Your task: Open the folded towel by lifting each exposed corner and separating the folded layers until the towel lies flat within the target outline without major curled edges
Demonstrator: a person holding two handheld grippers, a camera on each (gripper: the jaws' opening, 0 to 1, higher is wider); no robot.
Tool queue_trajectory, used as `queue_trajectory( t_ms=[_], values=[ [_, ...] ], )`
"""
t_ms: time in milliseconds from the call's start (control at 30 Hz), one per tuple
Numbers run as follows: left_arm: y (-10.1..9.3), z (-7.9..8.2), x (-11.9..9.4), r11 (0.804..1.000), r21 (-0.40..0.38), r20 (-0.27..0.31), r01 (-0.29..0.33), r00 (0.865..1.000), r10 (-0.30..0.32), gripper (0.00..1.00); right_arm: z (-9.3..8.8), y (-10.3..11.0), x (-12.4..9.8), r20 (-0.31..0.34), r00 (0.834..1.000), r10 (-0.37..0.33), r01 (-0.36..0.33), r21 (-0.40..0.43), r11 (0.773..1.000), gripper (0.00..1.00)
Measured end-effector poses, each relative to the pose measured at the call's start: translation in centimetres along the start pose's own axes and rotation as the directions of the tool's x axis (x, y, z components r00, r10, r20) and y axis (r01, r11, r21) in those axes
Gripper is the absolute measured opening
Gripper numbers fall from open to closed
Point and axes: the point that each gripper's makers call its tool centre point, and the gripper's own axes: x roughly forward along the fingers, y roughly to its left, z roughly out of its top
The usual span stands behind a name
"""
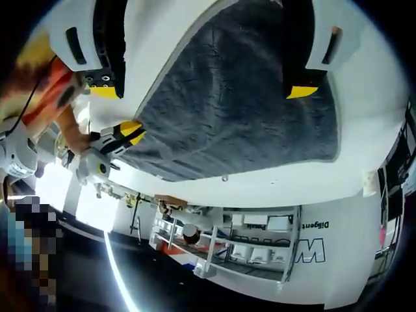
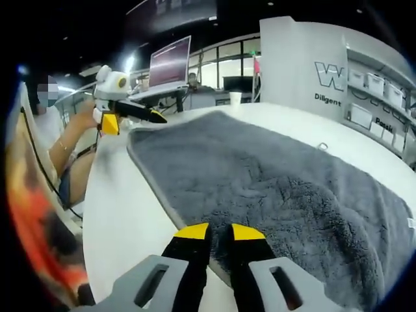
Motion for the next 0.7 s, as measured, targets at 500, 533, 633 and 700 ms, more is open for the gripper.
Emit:
queue_trajectory(
  t_ms=[500,533,633,700],
  values=[
    [-0.06,-0.75,-0.06,1.000,0.003,-0.020,-0.006,1.000,0.006,1.00,0.03,0.51,-0.36,0.029,1.000,-0.009,0.008,0.039,0.999,0.03],
    [-0.07,-0.77,-0.06,1.000,0.002,-0.020,-0.006,1.000,0.006,1.00,-0.04,0.59,-0.48,0.031,0.999,-0.010,0.009,0.040,0.999,0.02],
    [-0.05,-0.90,-0.08,1.000,-0.001,-0.021,-0.006,1.000,0.006,0.99,-0.14,0.75,-0.67,0.038,0.999,-0.012,0.010,0.043,0.999,0.02],
    [0.00,-0.96,-0.08,1.000,-0.004,-0.021,-0.008,1.000,0.008,0.99,-0.02,0.52,-0.56,0.046,0.999,-0.006,0.004,0.055,0.998,0.02]
  ],
)
